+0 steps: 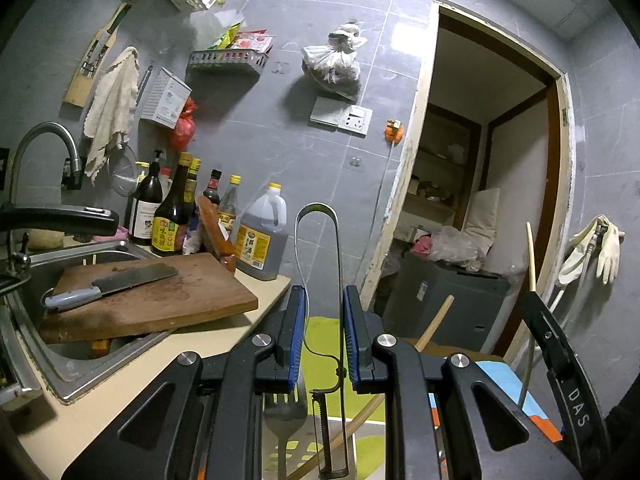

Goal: Organize utensils
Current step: 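Drop the tongs into the white holder with the left tool while the right drops the chopstick, then move both tools back over the remaining chopsticks on the cloth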

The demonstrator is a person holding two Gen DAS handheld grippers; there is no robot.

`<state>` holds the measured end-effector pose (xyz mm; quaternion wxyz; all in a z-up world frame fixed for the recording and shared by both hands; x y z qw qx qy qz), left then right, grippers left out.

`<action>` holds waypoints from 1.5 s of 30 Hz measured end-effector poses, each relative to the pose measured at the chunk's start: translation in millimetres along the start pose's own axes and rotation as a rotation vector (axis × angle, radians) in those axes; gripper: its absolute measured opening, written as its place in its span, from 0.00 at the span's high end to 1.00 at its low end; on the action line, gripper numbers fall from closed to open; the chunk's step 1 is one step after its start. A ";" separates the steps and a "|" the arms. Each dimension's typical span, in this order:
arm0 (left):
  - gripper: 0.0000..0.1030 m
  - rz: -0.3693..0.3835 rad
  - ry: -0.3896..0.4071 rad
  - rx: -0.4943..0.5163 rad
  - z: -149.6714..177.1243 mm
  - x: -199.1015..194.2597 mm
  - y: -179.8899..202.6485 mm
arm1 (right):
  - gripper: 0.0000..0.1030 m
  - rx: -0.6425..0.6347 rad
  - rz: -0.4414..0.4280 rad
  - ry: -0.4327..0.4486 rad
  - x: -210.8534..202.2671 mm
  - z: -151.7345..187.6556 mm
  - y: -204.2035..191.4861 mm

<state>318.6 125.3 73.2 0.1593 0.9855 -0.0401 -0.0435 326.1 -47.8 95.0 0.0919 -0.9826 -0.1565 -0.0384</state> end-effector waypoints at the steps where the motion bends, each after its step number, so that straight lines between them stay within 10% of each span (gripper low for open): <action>1: 0.85 -0.002 0.002 0.000 1.4 0.0 0.0 | 0.96 -0.008 0.002 0.002 0.3 1.0 -1.4; 31: 0.75 0.078 -0.064 0.017 22.6 -20.6 12.9 | 0.82 -0.053 -0.009 -0.082 -12.1 18.5 -3.5; 45: 0.52 0.141 -0.137 0.147 22.5 -48.6 80.0 | 0.28 -0.076 0.067 -0.118 -71.2 -36.5 50.9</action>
Point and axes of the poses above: each gripper's, at about its wrist camera, not at the fingertips, and x roughly the way its jaws point, y to its right, z to its underside, the point moved 10 cm from there along x, roughly the way its jaws point, and after that the axes turned 6 degrees about z, right-handed, at the moved point
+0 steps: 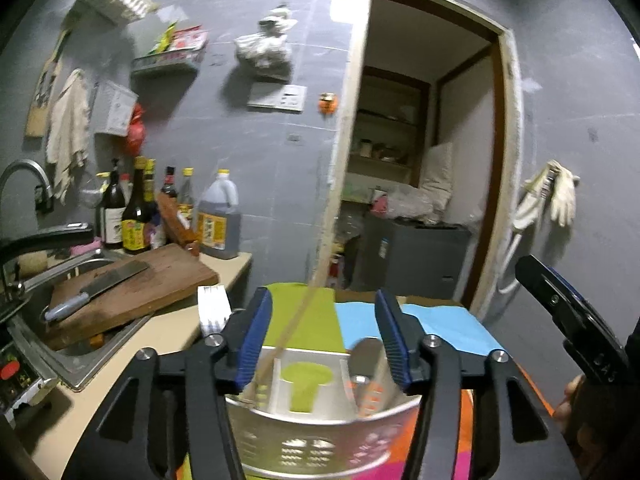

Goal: Organize utensils
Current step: 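Move both tools back over the remaining chopsticks on the cloth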

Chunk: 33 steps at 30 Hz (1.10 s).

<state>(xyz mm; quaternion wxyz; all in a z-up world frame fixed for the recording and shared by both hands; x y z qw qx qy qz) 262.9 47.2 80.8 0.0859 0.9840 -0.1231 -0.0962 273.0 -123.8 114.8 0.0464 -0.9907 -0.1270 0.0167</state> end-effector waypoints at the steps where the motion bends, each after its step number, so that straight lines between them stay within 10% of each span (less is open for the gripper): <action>1: 0.49 0.013 -0.005 0.006 0.4 -0.7 7.4 | 0.25 -0.005 0.006 -0.005 -6.7 -2.2 7.3; 9: 0.28 0.130 -0.056 0.013 12.6 -0.2 58.0 | 0.00 -0.057 0.085 -0.031 -52.2 -13.6 63.4; 33: 0.17 0.248 -0.376 0.147 121.1 62.2 150.5 | 0.00 -0.166 0.274 -0.276 -65.3 59.2 164.9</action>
Point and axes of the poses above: each gripper's, at about its wrist camera, not at the fingertips, and x roughly the way its jaws point, y to its right, z to its underside, the point moved 10 cm from there along x, roughly the way its jaws point, and after that the axes turned 6 degrees about z, right-handed, at the moved point
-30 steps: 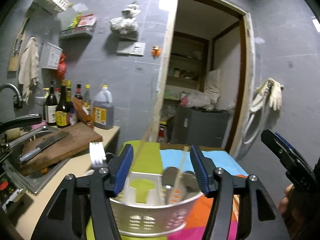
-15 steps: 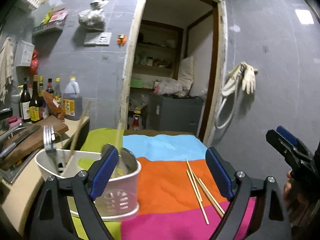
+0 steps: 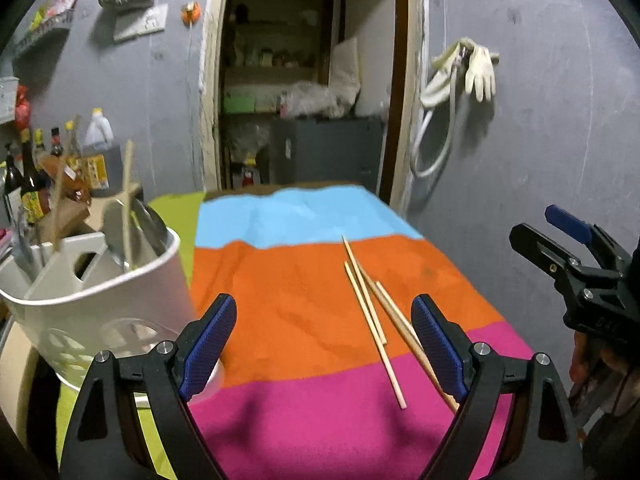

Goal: Organize utensils
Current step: 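Move both tools back over the remaining chopsticks on the cloth, then grasp a chopstick with the left tool while the right tool grasps another chopstick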

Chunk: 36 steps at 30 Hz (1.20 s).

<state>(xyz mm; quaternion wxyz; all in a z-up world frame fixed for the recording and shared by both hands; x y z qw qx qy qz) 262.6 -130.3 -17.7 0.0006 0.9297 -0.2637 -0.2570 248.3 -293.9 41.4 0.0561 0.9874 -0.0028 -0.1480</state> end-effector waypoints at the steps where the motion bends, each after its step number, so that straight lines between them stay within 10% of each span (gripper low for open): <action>1: 0.17 0.005 -0.017 -0.007 2.3 4.6 -0.8 | 0.00 -0.001 -0.005 -0.019 3.6 3.7 0.5; 20: 0.45 0.073 -0.298 -0.050 32.8 79.0 -5.0 | 0.40 -0.065 -0.138 -0.468 65.4 88.2 -25.9; 33: 0.51 0.082 -0.368 -0.090 42.0 97.1 -13.3 | 0.43 -0.149 -0.145 -0.563 85.9 106.2 -39.4; 36: 0.53 0.107 -0.371 -0.089 39.0 102.5 -8.3 | 0.56 -0.172 -0.100 -0.565 92.4 106.5 -30.8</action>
Point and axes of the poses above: each gripper's, at about its wrist camera, not at the fingertips, and x roughly the way its jaws point, y to its right, z to its underside, the point moved 10 cm from there along x, roughly the way its jaws point, and after that the axes turned 6 degrees about z, right-handed, at the moved point
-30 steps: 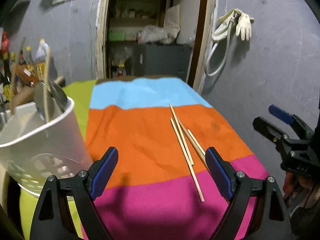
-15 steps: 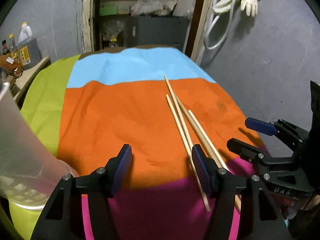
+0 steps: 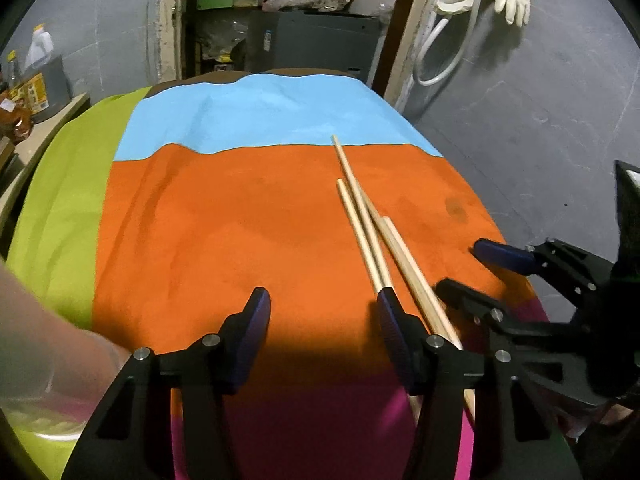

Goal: Organize utensils
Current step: 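Grasp a chopstick with the left tool while the right tool grasps another chopstick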

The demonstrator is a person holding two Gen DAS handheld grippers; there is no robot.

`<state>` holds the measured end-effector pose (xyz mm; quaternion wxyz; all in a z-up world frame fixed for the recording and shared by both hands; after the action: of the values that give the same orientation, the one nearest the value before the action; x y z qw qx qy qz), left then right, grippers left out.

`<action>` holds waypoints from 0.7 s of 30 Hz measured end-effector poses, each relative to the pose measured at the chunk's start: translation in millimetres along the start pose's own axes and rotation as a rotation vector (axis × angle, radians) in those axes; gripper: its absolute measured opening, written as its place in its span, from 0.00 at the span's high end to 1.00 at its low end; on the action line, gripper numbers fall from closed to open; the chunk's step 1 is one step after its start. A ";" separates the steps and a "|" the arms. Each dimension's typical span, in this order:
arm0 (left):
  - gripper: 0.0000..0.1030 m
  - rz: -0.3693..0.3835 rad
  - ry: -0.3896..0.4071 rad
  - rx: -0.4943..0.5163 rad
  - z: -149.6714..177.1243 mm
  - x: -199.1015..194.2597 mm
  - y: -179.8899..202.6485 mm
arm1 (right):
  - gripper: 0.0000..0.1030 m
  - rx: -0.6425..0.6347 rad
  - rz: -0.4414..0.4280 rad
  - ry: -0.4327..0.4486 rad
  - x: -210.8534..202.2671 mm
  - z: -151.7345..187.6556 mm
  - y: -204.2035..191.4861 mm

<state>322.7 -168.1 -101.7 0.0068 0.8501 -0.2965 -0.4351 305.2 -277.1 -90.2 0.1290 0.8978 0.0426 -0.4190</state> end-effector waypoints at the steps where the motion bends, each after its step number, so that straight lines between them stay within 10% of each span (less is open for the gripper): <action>1: 0.55 0.007 -0.002 0.002 -1.5 1.8 1.7 | 0.57 0.004 0.001 -0.008 2.4 0.8 3.1; 21: 0.78 0.025 -0.067 -0.009 -23.6 33.4 4.4 | 0.57 0.126 -0.160 0.003 -8.7 5.4 4.7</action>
<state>352.9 -194.6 -110.4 0.0062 0.8312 -0.3053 -0.4646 296.4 -282.8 -85.9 0.0385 0.8984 0.0879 -0.4285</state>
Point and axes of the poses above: each gripper's, at about its wrist camera, not at the fingertips, and x roughly the way its jaws point, y to its right, z to its underside, the point moved 10 cm from there along x, roughly the way its jaws point, and after that the axes turned 6 degrees about z, right-handed, at the moved point
